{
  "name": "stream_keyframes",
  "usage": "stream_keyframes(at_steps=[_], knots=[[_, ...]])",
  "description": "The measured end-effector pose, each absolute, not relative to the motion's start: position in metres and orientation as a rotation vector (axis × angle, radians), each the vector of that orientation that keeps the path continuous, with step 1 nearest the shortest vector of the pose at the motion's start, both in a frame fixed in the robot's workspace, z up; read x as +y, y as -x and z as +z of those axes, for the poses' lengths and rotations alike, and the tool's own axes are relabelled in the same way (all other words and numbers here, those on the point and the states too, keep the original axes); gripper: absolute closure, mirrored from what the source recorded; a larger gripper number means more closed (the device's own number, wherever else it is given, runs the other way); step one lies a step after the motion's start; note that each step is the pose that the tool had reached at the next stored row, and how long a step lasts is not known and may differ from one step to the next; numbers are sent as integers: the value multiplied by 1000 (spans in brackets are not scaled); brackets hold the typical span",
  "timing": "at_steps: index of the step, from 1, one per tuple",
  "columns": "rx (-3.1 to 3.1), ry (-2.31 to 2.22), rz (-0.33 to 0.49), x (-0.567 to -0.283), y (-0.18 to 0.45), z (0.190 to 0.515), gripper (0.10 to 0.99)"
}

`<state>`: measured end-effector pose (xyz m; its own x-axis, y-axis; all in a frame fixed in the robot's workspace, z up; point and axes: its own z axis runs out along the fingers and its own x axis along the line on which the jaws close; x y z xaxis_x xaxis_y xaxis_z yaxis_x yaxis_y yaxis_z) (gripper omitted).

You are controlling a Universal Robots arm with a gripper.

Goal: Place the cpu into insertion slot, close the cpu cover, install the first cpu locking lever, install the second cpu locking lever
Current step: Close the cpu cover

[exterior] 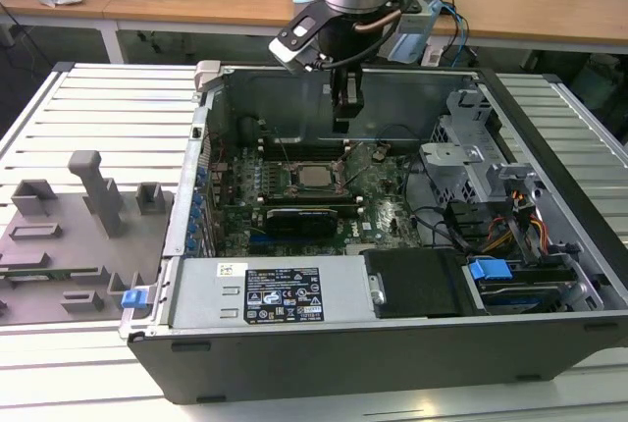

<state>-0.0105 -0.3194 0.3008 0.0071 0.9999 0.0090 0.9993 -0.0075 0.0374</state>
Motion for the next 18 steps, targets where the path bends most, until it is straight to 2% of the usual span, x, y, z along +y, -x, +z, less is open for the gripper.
stream_keyframes(at_steps=[10, 18], knots=[[2198, -2215, 50, -319, -2, 312, 980], [2199, -2215, 49, -321, -17, 292, 980]])
